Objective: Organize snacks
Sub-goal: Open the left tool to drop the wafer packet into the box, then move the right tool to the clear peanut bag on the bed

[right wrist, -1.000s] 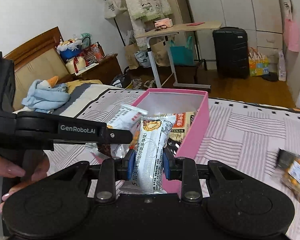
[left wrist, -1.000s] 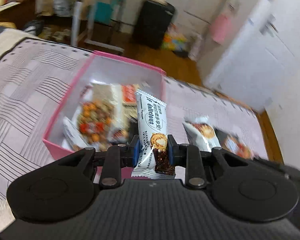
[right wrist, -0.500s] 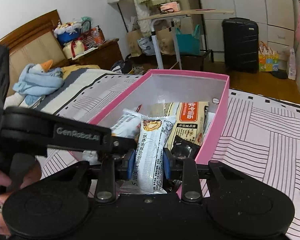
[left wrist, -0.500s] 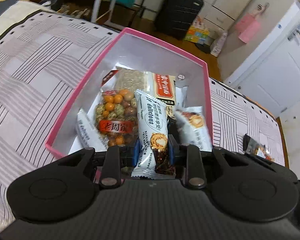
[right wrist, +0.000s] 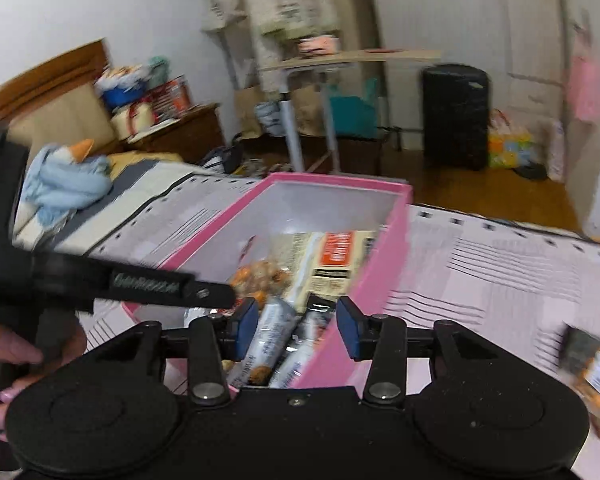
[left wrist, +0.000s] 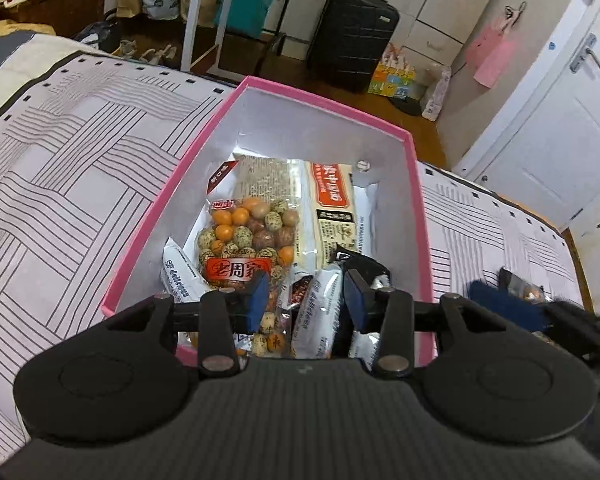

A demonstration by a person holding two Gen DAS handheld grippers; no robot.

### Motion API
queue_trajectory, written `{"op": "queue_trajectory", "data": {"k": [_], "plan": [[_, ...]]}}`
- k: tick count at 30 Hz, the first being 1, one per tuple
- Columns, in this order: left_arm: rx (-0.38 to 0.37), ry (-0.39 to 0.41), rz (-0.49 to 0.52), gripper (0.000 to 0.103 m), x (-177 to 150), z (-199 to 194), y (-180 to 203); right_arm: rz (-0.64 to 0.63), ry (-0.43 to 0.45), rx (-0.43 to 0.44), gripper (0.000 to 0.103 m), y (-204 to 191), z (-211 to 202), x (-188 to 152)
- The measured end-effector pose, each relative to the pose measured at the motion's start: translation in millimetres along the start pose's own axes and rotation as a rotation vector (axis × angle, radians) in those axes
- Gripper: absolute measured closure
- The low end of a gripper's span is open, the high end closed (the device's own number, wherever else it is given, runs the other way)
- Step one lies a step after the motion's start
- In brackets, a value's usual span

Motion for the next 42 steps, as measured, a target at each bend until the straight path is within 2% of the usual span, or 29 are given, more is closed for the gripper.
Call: {"op": "queue_trajectory", "data": {"k": [3,6,11,18,20,23,28,31,33,35,38,42], "plan": [[-0.011,0.020,0.043,0.063,2,-13,10,0.073,-0.007,-0.049,0.053,22,-33,12],[-0.021,0.027,0.103,0.063,2,-29,26,0.091,0.000,-0.100,0.052,43,-68,16],[-0.031,0.057,0.237,0.062,-1,-47,63,-0.025,0.023,-0.146,0.048,63,-113,9],[-0.104,0.037,0.311,0.061,-9,-58,126,0.050,0.075,-0.169,0.046,121,-149,23],[-0.134,0.019,0.316,0.061,-12,-56,147,0.085,0.098,-0.200,0.046,142,-151,29],[-0.167,-0.006,0.311,0.057,-18,-47,177,0.045,0.123,-0.248,0.046,160,-144,33],[-0.207,-0.067,0.277,0.057,-33,-16,222,0.061,0.094,-0.254,0.046,197,-116,29],[-0.208,-0.047,0.270,0.057,-45,4,244,0.095,0.117,-0.196,0.046,229,-97,16],[-0.173,-0.001,0.284,0.057,-53,18,257,0.186,0.063,-0.202,0.046,260,-86,-1],[-0.158,0.003,0.287,0.057,-63,35,267,0.201,0.019,-0.243,0.046,283,-77,-15],[-0.182,-0.039,0.246,0.057,-77,60,276,0.261,-0.042,-0.286,0.046,315,-65,-36],[-0.225,-0.105,0.188,0.059,-99,90,282,0.368,-0.077,-0.295,0.046,345,-49,-60]]}}
Point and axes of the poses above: each gripper's, at about its wrist camera, not at the fingertips, and z roughly the way its jaws point, y to its right, x to its top, the point moved 5 cm from there along z, roughly the way its jaws point, and after that the axes turned 5 degrees about y, right-handed, at the moved point
